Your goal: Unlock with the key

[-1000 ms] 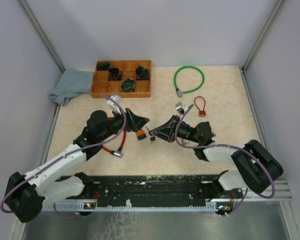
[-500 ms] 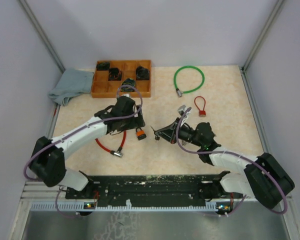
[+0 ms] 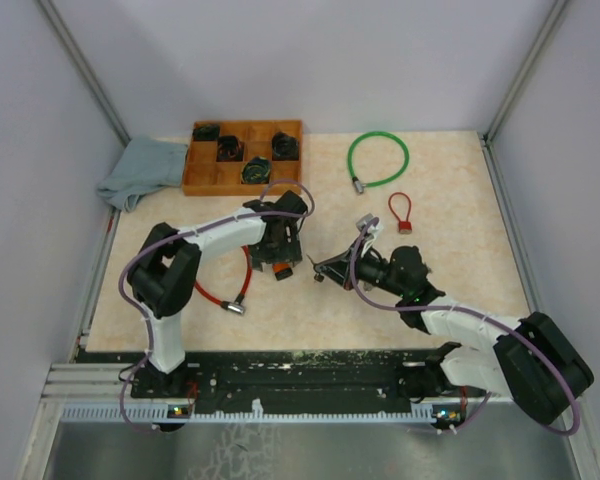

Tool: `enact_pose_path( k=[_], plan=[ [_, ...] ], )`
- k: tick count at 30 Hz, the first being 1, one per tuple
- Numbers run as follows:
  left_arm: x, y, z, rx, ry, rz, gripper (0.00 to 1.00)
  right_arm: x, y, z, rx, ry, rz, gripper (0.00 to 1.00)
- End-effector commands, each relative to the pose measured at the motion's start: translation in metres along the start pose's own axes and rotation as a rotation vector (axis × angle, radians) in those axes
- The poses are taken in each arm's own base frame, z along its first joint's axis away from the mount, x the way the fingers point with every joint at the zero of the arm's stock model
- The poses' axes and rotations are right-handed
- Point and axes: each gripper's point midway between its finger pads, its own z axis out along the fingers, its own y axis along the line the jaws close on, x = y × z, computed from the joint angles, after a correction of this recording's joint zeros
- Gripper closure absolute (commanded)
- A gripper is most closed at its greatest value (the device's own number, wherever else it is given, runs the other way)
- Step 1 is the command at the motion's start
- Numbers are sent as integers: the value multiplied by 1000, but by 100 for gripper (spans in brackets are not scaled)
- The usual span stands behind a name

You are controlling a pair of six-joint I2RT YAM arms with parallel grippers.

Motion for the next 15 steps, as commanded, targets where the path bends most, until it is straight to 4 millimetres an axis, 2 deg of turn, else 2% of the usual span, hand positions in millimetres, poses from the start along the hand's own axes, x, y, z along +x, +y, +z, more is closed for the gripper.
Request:
enact_pose_path(
  k=[1,6,12,15],
  plan=[
    [-2,-8,-1,-1,9,-30,14,-11,1,0,-5,-45,-45,100],
    [2,-15,8,12,36,-30,22,-12,0,-1,-3,-47,-46,100],
    [14,-12,21,-8,81,-26,35,-11,0,0,2,-43,-40,100],
    [12,-17,22,16,70,-33,42,-11,-1,0,8,-39,-37,100]
  ],
)
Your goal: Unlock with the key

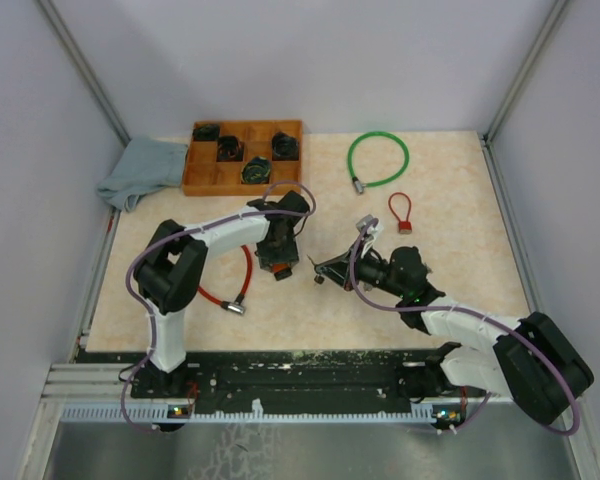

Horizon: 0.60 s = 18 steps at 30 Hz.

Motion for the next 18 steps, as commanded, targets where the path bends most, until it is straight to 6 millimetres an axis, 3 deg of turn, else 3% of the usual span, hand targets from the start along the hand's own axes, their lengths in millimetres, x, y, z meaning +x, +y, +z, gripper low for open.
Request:
enact_pose_path(
  k=[1,6,9,13,18],
  plan=[
    [4,-8,7,23,17,-14,45,-15,2,0,-2,-49,-33,100],
    [-3,-7,-11,43,-24,-35,61,-15,1,3,6,-44,2,100],
    [-12,-9,-29,76,-60,-67,81,-17,2,6,9,-62,38,100],
    [-23,-13,-57,135,-107,-120,94,-18,7,15,12,-91,98,100],
    [-36,-18,-92,215,-165,-181,100,-16,20,28,-27,-117,185,100]
  ],
)
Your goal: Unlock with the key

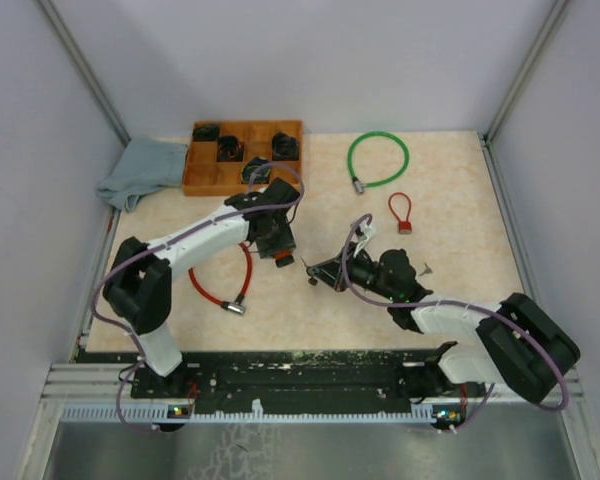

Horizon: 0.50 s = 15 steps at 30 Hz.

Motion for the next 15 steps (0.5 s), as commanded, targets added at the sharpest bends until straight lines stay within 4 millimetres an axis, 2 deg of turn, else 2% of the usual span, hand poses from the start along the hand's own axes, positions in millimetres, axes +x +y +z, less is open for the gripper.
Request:
enact_pose_path(
  k=[1,7,15],
  plan=[
    [-21,-16,-39,99,-77,-79,100,-23,26,16,-80,-109,66,100],
    [-23,-24,-57,170,-85,-104,100,-13,24,30,-78,-105,144,100],
    [-20,-30,-63,229,-76,-107,100,-6,15,38,-52,-91,185,100]
  ],
)
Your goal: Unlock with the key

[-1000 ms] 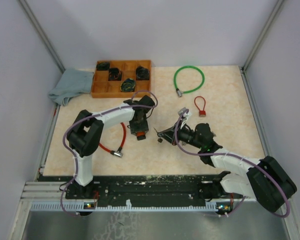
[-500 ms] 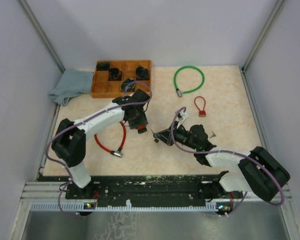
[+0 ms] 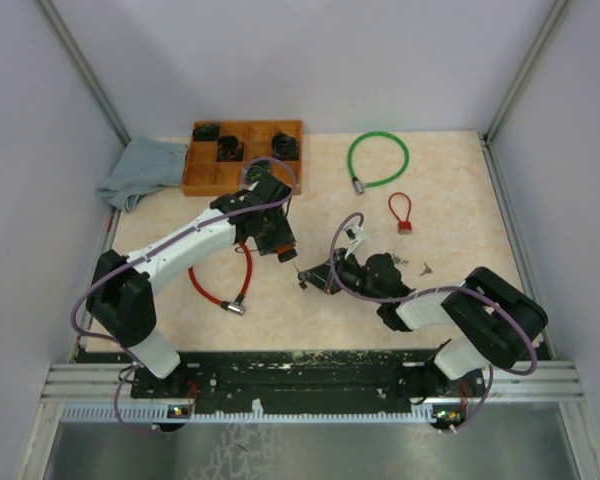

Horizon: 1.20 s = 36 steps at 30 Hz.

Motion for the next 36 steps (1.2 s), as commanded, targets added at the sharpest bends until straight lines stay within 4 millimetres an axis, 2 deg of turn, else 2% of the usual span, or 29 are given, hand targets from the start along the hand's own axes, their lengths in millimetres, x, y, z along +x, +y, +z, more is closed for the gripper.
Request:
enact_pose_path(
  k=[1,11,17,24,36],
  plan=[
    [-4,-16,-15,95,-17,-28,100,-33,28,13,-89,-104,-8,100],
    [0,-22,-19,156,-6,-28,100,-31,23,20,-71,-94,28,100],
    [-1,-22,-20,169,-20,-36,100,-27,18,18,-50,-85,38,100],
    [-2,-20,-18,161,-30,-43,100,-21,24,16,-83,-48,26,100],
    [-5,-19,-18,155,-48,-44,100,-13,14,15,-26,-8,30,100]
  ],
)
